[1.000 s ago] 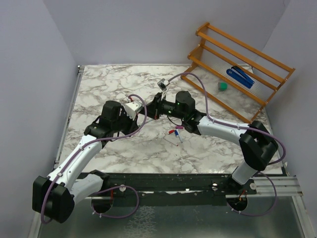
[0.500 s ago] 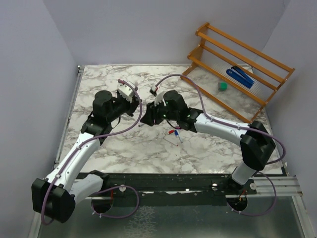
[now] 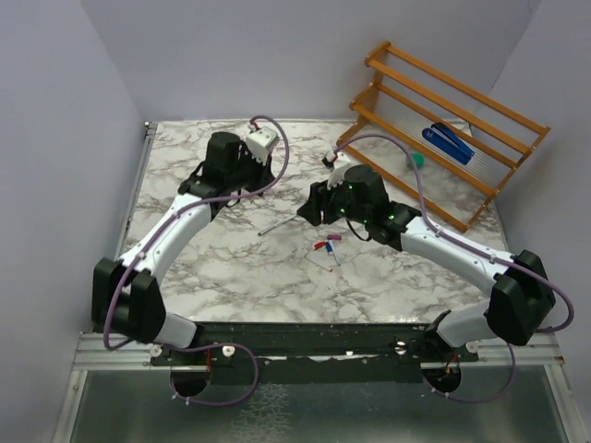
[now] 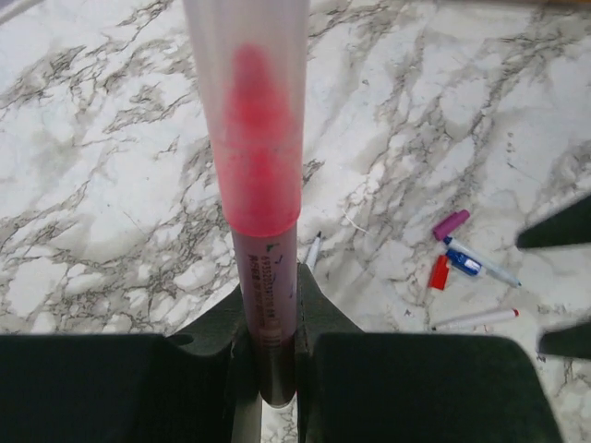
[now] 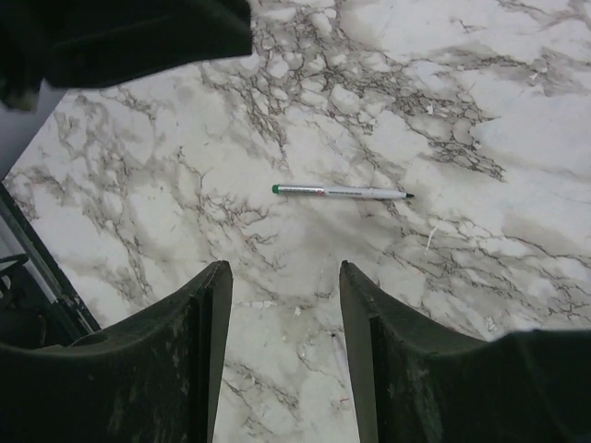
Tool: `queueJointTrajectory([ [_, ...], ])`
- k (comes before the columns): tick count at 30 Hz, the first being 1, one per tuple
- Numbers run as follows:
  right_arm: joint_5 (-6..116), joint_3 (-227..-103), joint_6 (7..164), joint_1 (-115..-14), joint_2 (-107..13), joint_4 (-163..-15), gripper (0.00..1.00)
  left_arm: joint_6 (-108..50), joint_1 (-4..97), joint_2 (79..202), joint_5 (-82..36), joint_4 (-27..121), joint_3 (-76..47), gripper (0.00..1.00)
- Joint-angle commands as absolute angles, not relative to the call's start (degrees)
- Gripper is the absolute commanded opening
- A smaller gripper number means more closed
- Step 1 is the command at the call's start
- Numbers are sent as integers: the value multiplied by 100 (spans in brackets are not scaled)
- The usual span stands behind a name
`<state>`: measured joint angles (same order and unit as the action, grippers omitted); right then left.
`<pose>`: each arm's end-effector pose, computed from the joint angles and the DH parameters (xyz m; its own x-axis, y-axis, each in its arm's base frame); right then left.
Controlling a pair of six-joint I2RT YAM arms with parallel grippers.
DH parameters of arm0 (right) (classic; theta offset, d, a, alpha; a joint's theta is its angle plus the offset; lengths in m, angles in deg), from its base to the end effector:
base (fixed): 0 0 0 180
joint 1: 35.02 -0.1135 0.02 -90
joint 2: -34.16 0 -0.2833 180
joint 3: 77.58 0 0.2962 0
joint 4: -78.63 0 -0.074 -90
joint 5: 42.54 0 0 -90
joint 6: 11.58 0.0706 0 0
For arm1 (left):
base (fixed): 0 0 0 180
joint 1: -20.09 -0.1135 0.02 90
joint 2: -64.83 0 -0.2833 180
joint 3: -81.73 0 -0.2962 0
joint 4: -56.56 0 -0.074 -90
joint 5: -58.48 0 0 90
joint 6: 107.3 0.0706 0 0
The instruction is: Insert the pens into the pen caps
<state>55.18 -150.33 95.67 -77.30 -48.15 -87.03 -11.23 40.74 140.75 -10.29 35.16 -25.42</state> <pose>0.2939 0.2800 0.2867 -0.5109 -0.0674 -0.8570 -0.6346 0.7021 0.3231 0.3411 -0.1559 0.3145 -0.3181 0.2252 -0.9209 0.6746 0.7363 -0.0529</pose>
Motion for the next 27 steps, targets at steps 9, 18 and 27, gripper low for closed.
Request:
queueJointTrajectory([
  [9,5273,-14080,9555,-7766,-4202,-8912,57,-1100,4039,17269,-1553,43,965,0],
  [18,5291,-13824,9523,-7756,-3906,-8919,58,-1224,4048,17709,-2460,46,414,0],
  [27,5551,-13749,9556,-7755,-3975,-9162,58,-1246,4072,17714,-2558,504,-201,0],
])
